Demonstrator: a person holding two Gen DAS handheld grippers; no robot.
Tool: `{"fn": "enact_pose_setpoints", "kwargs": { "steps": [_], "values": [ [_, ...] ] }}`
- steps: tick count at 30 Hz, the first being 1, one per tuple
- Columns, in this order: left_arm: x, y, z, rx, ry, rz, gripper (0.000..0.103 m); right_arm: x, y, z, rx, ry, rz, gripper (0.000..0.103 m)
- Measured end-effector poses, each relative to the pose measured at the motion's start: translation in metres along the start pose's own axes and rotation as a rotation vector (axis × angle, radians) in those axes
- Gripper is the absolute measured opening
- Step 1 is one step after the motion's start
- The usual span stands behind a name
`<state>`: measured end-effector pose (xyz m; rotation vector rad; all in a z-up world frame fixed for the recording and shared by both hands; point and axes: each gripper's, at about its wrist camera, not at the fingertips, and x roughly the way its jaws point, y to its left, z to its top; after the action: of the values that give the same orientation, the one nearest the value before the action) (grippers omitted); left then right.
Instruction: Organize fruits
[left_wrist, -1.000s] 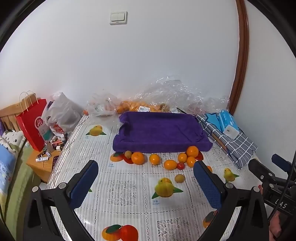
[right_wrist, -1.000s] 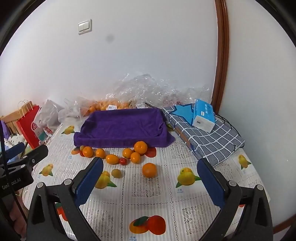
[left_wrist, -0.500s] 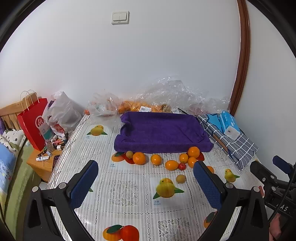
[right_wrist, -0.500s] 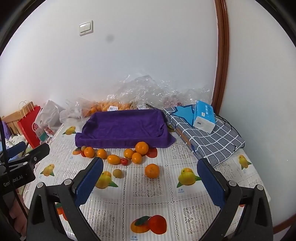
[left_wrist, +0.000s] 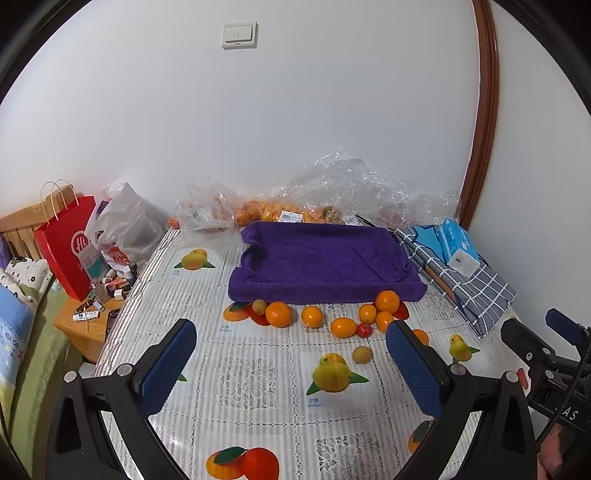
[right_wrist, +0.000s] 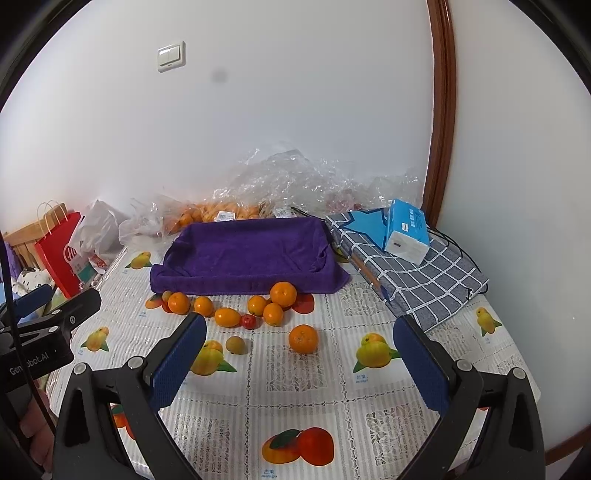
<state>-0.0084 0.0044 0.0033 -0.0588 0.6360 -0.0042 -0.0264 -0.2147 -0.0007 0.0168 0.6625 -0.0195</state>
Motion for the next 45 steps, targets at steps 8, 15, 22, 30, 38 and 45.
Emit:
{"fn": "enact_pose_setpoints", "kwargs": {
  "steps": [8,15,22,30,38,45],
  "values": [
    [0.0,0.0,0.0,0.0,-0.001,-0.001,0.103,0.0,-0.001,0.002,0.004,0.003,0.003,0.1],
    [0.0,0.0,-0.001,0.001,-0.002,0.0,0.103,-0.004,0.0,0.001,0.002,-0.003,0.005,0.1],
    [-0.001,-0.001,-0.001,0.0,-0.003,-0.002,0.103,-0.004,0.0,0.001,0.002,-0.003,0.008,0.1],
    [-0.001,-0.001,-0.001,0.001,-0.005,-0.001,0.103,-0.007,0.001,0.001,-0.005,-0.009,0.011,0.1],
    [0.0,-0.002,-0.001,0.0,-0.003,-0.001,0.103,-0.008,0.003,0.0,-0.014,-0.012,0.014,0.1],
    [-0.003,-0.002,-0.001,0.001,-0.006,-0.001,0.103,-0.009,0.003,0.0,-0.011,-0.014,0.017,0.1]
  ]
}}
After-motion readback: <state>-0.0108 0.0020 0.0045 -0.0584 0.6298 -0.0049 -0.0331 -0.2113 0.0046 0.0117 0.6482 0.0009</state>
